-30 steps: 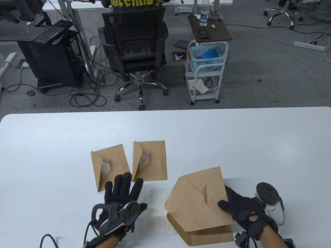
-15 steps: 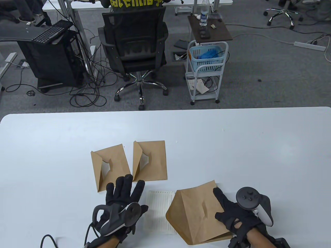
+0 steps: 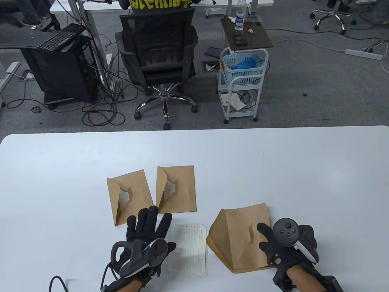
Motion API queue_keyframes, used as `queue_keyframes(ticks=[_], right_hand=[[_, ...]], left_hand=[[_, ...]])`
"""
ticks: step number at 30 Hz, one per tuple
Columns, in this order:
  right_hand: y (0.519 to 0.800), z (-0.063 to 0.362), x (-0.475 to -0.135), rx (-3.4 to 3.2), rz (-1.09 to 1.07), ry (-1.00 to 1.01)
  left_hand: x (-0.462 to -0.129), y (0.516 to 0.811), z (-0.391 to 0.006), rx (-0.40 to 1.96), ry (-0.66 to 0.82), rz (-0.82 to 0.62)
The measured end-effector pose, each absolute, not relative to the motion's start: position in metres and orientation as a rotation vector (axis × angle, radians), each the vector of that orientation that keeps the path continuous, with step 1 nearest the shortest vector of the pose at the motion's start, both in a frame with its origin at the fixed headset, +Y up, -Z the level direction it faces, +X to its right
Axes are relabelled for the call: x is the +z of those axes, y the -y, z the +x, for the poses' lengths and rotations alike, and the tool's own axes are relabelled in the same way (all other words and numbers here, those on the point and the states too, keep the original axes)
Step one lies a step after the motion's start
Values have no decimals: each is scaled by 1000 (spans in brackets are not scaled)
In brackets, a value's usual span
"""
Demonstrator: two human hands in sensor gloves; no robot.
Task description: Pull paper from envelopes and stack
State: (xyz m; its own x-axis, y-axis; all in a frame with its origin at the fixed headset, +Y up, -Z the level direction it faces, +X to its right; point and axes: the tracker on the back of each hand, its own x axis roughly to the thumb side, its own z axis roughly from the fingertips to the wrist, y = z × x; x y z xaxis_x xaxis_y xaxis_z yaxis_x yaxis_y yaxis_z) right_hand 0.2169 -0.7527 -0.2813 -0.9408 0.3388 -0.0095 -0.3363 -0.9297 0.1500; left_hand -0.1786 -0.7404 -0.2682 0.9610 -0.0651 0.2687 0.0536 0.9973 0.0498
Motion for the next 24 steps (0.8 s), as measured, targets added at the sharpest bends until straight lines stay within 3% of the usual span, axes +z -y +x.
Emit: queue_keyframes(ticks=[21, 24], right_hand=[[751, 197, -284, 3082, -7, -364], [740, 196, -282, 3036, 33, -270]], left_hand=[[-267, 737, -181, -54, 268, 55], [-267, 737, -181, -52, 271, 56]])
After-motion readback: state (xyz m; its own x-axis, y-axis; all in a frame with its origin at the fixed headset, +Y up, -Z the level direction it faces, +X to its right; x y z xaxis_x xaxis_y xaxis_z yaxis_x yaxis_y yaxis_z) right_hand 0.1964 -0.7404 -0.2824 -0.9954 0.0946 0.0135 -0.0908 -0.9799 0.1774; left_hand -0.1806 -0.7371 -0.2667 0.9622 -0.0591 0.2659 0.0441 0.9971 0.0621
